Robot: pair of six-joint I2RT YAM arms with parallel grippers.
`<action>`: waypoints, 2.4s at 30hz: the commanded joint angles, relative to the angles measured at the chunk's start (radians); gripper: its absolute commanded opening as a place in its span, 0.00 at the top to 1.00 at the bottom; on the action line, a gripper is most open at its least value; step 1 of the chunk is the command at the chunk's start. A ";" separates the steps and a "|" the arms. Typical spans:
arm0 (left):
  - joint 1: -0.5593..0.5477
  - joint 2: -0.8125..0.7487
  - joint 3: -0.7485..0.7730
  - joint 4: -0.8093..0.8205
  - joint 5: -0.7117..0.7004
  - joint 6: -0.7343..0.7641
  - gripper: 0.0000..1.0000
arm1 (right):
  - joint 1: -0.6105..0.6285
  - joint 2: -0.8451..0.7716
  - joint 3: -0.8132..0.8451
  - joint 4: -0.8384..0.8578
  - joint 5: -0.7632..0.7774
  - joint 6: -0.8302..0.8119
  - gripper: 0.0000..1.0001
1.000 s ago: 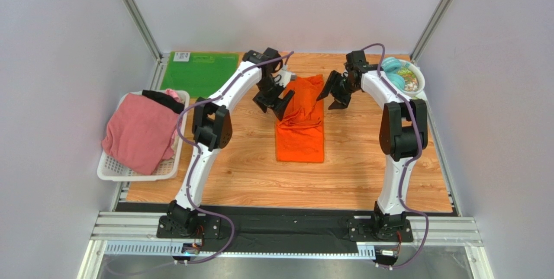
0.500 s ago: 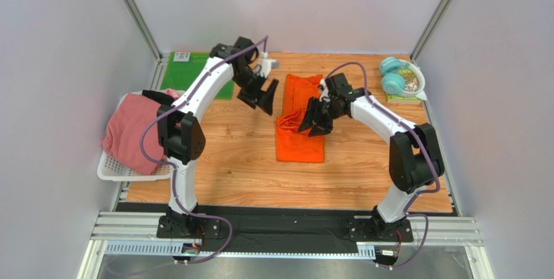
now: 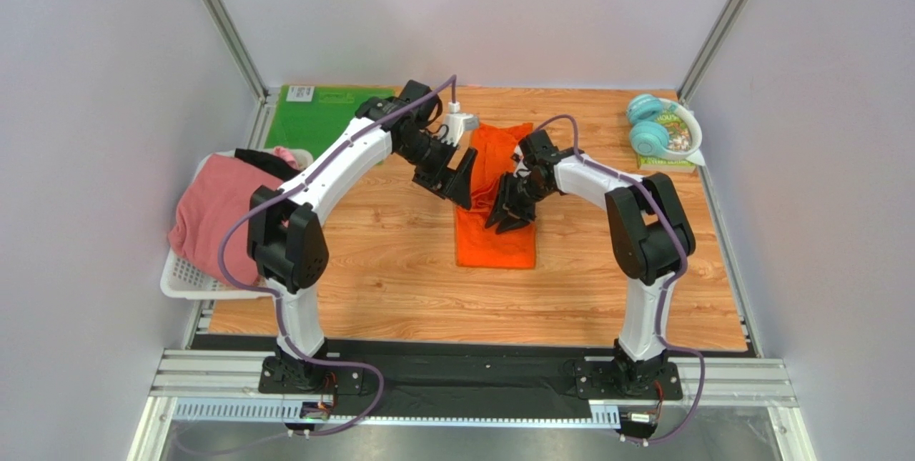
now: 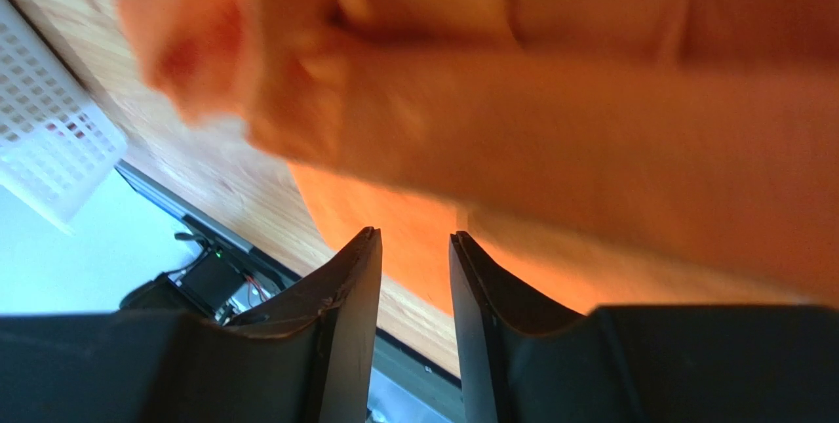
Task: Fold and stack the t-shirts
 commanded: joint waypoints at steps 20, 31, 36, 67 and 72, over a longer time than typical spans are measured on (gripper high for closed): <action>-0.095 -0.078 -0.152 0.098 0.004 0.045 0.08 | -0.101 0.384 0.566 -0.077 -0.024 -0.063 0.69; -0.095 -0.095 -0.112 0.077 -0.034 0.061 0.08 | -0.149 0.355 0.752 -0.189 -0.018 -0.048 0.69; -0.092 -0.124 -0.092 0.080 -0.042 0.065 0.08 | -0.126 0.193 0.589 -0.061 -0.104 0.029 0.68; -0.089 -0.097 -0.037 0.052 0.016 0.073 0.09 | -0.084 0.268 0.462 0.070 -0.360 0.015 0.58; -0.094 -0.084 -0.066 0.057 0.019 0.090 0.09 | -0.130 0.110 0.278 0.145 -0.360 0.024 0.58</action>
